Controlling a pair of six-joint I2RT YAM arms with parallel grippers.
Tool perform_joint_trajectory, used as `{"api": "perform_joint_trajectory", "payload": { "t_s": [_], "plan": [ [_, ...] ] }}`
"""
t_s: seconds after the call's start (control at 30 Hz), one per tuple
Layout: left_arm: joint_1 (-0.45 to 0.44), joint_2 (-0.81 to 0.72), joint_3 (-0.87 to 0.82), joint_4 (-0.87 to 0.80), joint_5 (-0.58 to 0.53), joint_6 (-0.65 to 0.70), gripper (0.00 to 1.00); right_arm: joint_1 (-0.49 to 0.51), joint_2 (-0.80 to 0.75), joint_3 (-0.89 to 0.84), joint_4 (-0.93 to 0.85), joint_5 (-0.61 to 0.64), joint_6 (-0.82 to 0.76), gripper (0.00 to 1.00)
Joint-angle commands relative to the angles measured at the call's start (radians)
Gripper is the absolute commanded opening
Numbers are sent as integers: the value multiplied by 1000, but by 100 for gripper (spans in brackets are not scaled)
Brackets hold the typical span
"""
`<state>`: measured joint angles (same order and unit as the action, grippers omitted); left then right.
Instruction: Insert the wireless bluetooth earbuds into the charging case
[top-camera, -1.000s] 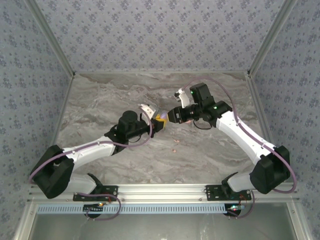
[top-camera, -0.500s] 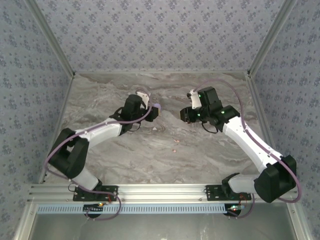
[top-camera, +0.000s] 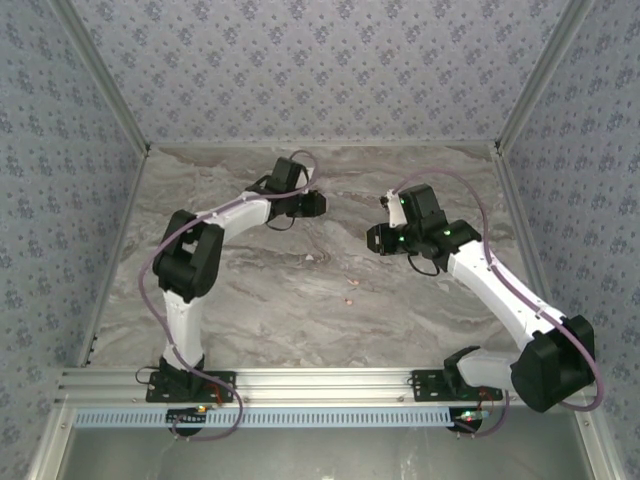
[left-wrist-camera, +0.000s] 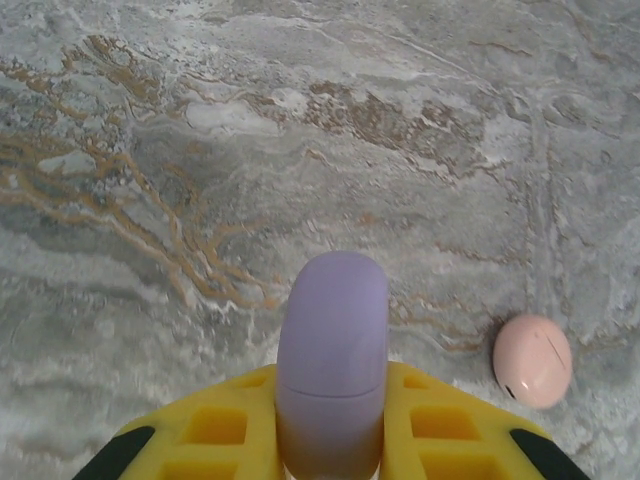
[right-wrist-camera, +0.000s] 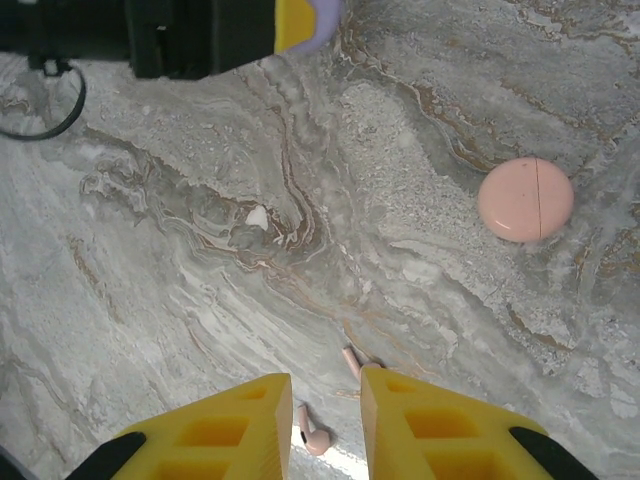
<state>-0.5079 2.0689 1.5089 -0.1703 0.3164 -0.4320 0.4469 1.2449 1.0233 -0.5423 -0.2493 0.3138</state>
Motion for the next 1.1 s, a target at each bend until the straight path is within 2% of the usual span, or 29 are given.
{"api": "perform_joint_trajectory", "payload": {
  "t_s": [0.0, 0.4, 0.67, 0.73, 0.83, 0.97, 1.07],
  "plan": [
    [21, 77, 110, -92, 62, -3, 21, -6, -27, -18, 4, 11, 19, 27],
    [52, 275, 340, -191, 84, -23, 28, -11, -39, -25, -4, 15, 19, 28],
    [60, 322, 399, -232, 50, -31, 49, -20, -38, -34, -12, 31, 19, 28],
    [62, 314, 399, -247, 28, -13, 57, -24, -38, -39, -13, 39, 17, 28],
    [62, 283, 394, -271, -14, 18, 64, -41, -34, -48, -10, 48, 10, 31],
    [62, 198, 349, -292, -68, 61, 68, -76, -15, -53, 1, 40, -14, 37],
    [52, 56, 234, -252, -98, 90, 67, -101, 17, -49, 8, 27, -40, 44]
  ]
}}
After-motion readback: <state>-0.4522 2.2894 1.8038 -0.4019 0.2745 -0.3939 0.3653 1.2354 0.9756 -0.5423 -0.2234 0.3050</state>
